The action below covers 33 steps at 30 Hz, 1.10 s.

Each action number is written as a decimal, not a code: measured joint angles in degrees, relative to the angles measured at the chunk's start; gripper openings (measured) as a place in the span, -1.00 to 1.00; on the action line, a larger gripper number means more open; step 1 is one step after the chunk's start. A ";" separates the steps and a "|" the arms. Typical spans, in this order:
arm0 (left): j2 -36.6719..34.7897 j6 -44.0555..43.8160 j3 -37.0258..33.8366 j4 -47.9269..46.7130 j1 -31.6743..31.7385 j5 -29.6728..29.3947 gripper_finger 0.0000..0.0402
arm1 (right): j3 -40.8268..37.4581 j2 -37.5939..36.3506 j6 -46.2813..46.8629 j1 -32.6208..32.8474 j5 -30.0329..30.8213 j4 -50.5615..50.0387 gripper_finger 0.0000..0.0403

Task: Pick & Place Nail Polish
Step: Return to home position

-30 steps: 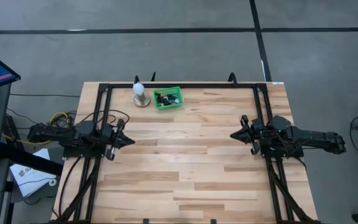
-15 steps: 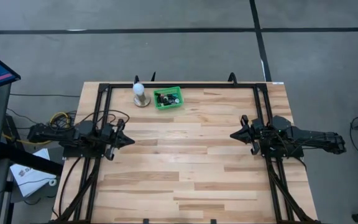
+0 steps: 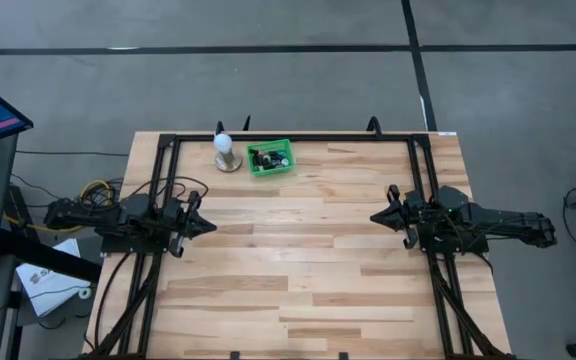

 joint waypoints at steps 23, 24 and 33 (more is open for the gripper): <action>0.00 -0.02 0.00 0.04 0.00 0.00 -0.94 | -0.02 0.00 0.00 0.02 0.01 0.02 -1.00; 0.00 -0.02 0.00 0.04 0.00 0.00 -0.94 | 0.00 0.00 0.00 0.00 0.01 0.02 -1.00; 0.00 -0.02 0.00 0.04 0.00 0.00 -0.94 | -0.01 0.00 0.00 0.00 0.00 0.01 -1.00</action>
